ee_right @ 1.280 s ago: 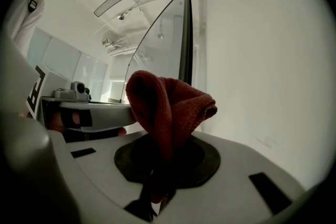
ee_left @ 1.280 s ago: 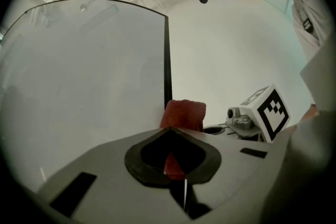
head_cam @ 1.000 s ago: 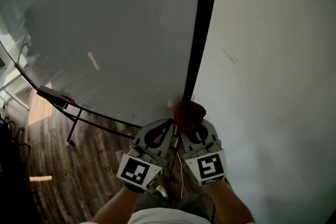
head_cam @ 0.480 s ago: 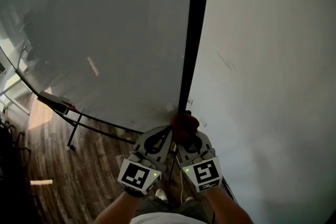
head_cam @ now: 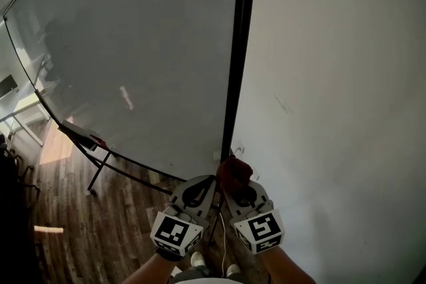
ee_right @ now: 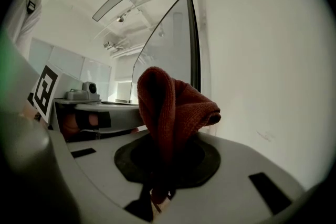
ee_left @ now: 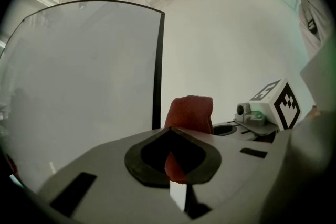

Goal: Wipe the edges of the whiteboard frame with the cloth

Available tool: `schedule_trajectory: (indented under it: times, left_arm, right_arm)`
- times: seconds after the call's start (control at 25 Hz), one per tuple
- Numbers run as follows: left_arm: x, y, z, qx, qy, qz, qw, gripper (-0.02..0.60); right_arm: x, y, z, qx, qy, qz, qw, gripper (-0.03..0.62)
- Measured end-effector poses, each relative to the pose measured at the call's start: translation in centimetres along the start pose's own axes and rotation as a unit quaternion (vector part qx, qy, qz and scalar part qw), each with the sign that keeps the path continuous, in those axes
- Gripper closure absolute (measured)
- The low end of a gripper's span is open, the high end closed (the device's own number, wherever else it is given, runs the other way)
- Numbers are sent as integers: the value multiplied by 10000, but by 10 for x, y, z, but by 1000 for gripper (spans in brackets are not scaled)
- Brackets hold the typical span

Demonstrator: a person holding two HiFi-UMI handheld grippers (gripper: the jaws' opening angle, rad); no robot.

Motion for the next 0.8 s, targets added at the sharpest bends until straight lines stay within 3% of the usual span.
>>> schedule_trajectory:
  times: [0.8]
  left_arm:
    - [86, -18, -65, -201, -530, -320, 9979, 574]
  right_arm:
    - [-40, -15, -106, 118, -706, 134, 9973, 539]
Point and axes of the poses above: the fingertips, and each gripper's own axes: z forward along the fingers, x to its right, y out of its underside, the point moved 4 cm from there along -z, backward along the fingers, and after that the axes turned 5 degrees about -x, right-handed, at the moved point
